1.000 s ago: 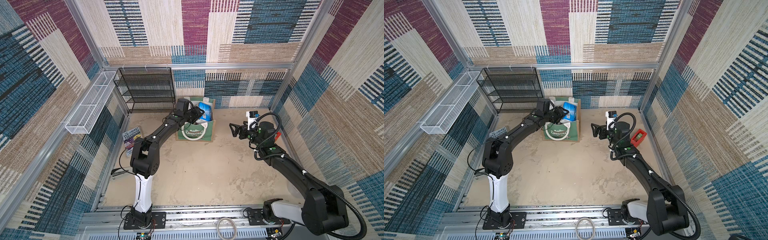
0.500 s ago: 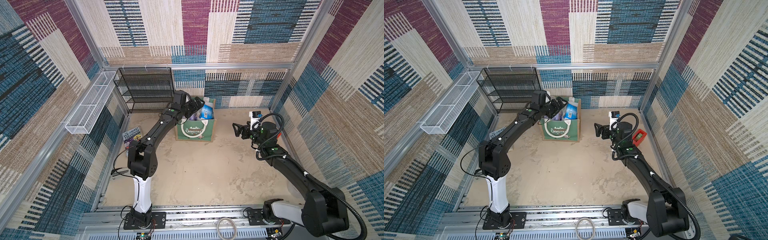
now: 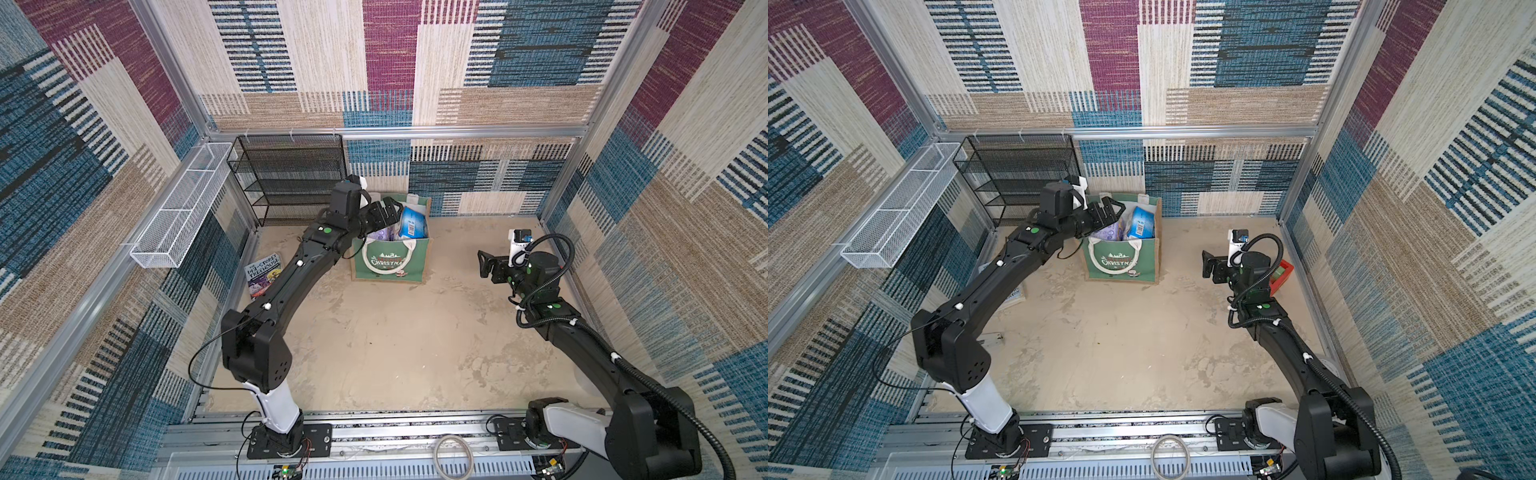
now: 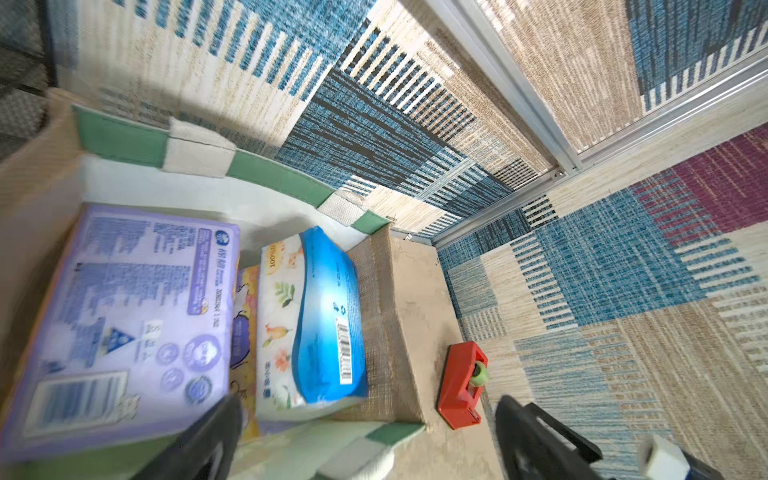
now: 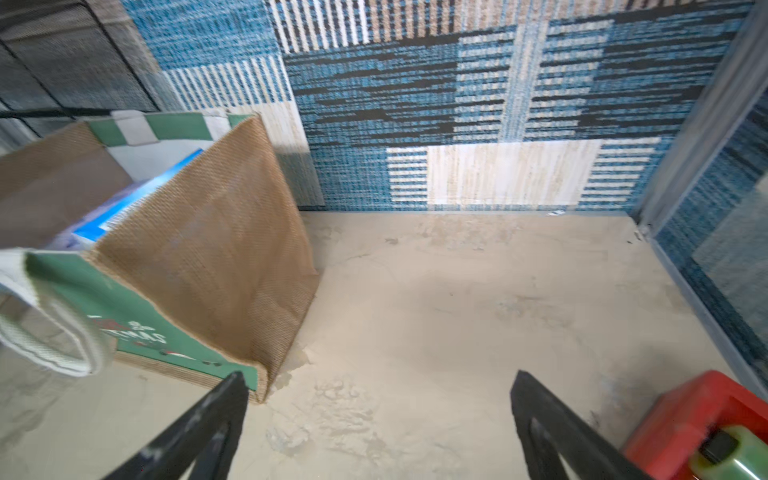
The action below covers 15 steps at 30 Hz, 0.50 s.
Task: Put tissues into the canvas bag
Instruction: Place the pack of facial tissues in the canvas bag, then reset both arms
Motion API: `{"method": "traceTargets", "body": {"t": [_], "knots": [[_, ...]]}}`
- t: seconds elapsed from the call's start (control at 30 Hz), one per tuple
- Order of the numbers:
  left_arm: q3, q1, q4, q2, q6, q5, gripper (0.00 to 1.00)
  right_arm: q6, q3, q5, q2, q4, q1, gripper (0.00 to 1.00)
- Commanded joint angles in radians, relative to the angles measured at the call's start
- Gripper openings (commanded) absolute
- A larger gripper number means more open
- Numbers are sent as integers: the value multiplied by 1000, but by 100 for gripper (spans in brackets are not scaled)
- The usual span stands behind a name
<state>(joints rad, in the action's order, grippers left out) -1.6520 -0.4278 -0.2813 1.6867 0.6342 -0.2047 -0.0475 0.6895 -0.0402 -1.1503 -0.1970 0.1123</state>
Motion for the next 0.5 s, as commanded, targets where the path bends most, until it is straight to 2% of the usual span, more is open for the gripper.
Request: {"method": "traceTargets", "body": {"t": [0.0, 0.17, 0.27, 0.4, 0.47], "knots": [[155, -8, 68, -149, -187, 142, 99, 70, -78, 175, 35, -176, -3, 99], [485, -9, 191, -430, -325, 333, 99, 151, -262, 220, 25, -505, -6, 99], [646, -8, 224, -567, -393, 445, 99, 158, -283, 266, -50, -581, -12, 99], [838, 9, 234, -707, -483, 570, 99, 181, -334, 199, -166, -740, -20, 99], [904, 31, 212, -753, -478, 603, 99, 163, -352, 155, -201, -782, -22, 99]]}}
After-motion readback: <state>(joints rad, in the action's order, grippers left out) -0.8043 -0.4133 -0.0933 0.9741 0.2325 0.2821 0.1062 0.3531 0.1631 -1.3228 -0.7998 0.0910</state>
